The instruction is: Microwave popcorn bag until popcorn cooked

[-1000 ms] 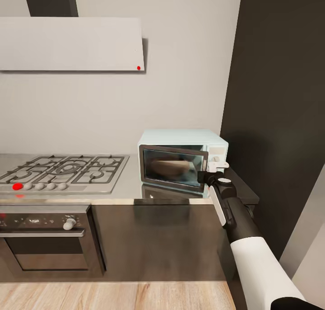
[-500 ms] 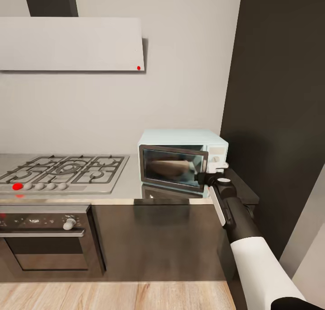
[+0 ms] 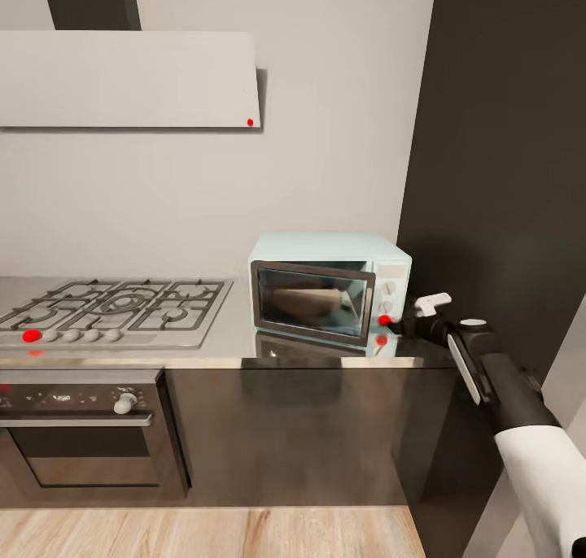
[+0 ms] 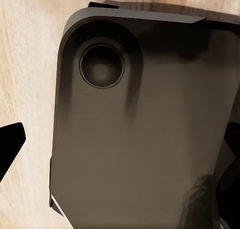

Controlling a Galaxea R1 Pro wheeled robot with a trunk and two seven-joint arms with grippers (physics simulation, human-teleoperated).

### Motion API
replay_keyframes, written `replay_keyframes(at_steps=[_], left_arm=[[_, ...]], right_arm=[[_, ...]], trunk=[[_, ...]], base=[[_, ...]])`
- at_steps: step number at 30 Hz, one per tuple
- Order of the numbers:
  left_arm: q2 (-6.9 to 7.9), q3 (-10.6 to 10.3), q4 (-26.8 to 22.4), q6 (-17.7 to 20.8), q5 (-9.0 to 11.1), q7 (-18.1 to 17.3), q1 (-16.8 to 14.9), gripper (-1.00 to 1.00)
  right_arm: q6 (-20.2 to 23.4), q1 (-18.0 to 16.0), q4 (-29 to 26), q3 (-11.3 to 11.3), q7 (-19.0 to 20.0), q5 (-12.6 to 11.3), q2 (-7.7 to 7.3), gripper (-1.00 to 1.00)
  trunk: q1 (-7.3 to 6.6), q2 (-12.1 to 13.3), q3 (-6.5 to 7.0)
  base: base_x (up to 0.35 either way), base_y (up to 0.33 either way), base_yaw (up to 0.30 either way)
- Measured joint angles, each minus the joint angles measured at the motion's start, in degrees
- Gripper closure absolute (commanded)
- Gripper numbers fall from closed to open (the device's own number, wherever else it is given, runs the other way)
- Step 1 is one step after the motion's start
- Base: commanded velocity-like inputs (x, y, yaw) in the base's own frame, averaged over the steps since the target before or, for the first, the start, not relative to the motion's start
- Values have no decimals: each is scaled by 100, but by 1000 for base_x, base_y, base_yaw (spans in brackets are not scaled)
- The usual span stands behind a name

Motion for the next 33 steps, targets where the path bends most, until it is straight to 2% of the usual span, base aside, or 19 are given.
replay_keyframes(at_steps=[2,4,6,10,14,17,18,20,23,26,33], left_arm=[[0,0,0,0,0,-2,0,-100],[0,0,0,0,0,0,0,-100],[0,0,0,0,0,-2,0,-100],[-6,-5,-1,0,-6,3,0,-100],[-17,-9,-7,-1,-11,5,0,-100],[-22,-12,-4,0,-16,3,0,-100],[-19,-14,-2,0,-17,-2,0,-100],[-11,-16,0,-1,-15,-14,-1,-100],[-9,-16,1,-1,-19,-18,-1,-100],[-9,-16,1,0,-18,-18,0,-100],[-1,-16,0,0,-19,-41,0,-100]], right_arm=[[1,0,10,2,98,-9,-199,-100],[1,0,18,-9,131,-12,-296,-100],[-30,0,75,-58,95,-12,-331,-100],[-84,0,247,-318,-70,-10,-289,-100],[-182,0,258,-360,-425,-31,-243,-100],[-465,0,260,-370,-839,-38,-226,-100],[-530,0,260,-368,-963,-44,-208,-100],[-647,0,260,-367,-1186,-60,-41,-100],[-672,0,253,-357,-1210,-67,192,-100],[-679,0,252,-356,-1188,-66,351,-100],[-681,-1,251,-347,-1135,-72,394,-100]], trunk=[[0,0,0],[0,0,0],[0,0,0],[0,0,0],[0,0,0],[-1,0,0],[-1,0,0],[-3,0,0],[-1,0,0],[0,0,0],[-3,0,0]], base=[[0,0,0],[0,0,0],[0,0,0],[0,0,0],[0,0,0],[55,0,0],[211,0,0],[286,0,0],[148,0,0],[20,0,0],[178,0,0]])
